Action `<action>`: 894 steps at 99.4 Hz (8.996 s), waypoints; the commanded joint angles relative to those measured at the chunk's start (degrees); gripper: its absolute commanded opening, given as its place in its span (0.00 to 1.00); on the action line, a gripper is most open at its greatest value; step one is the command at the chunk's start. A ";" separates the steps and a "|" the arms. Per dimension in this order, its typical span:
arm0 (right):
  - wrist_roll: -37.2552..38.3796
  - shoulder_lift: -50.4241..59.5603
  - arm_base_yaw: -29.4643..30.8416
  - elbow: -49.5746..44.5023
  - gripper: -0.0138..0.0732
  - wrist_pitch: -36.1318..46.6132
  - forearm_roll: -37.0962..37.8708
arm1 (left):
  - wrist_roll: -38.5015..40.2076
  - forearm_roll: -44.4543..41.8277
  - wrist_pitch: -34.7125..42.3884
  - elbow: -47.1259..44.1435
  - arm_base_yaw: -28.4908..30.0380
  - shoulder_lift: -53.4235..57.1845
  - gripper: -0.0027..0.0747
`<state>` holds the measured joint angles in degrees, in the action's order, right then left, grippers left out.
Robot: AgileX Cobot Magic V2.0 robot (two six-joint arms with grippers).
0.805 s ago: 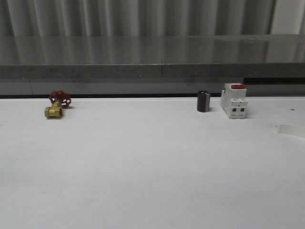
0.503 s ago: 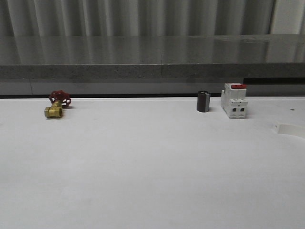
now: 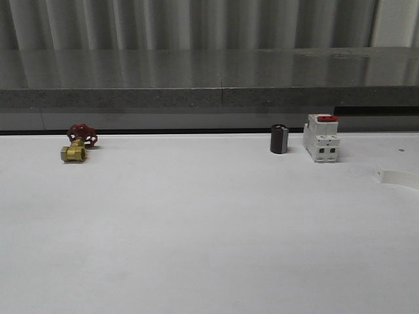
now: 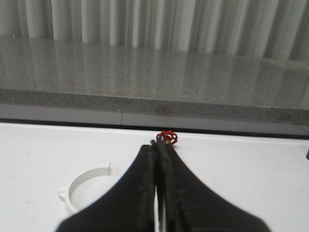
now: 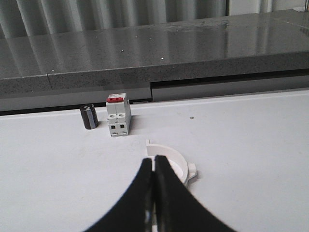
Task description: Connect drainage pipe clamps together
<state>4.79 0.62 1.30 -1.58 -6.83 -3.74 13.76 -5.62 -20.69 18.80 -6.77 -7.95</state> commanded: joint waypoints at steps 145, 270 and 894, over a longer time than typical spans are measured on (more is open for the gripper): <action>-0.06 1.16 0.05 0.90 0.02 4.56 0.64 | -19.61 11.02 -25.09 40.15 14.18 -64.50 0.79; -0.06 1.16 0.05 0.90 0.02 4.56 0.64 | -37.05 15.10 -16.40 59.05 22.81 -104.00 0.79; -0.06 -43.95 0.05 41.35 0.02 -25.61 0.58 | 7.54 -6.47 -7.87 9.27 -4.73 -17.41 0.01</action>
<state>4.79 -36.63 1.30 33.93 -32.38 -3.74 21.35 -11.62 -32.12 26.47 -11.63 -25.20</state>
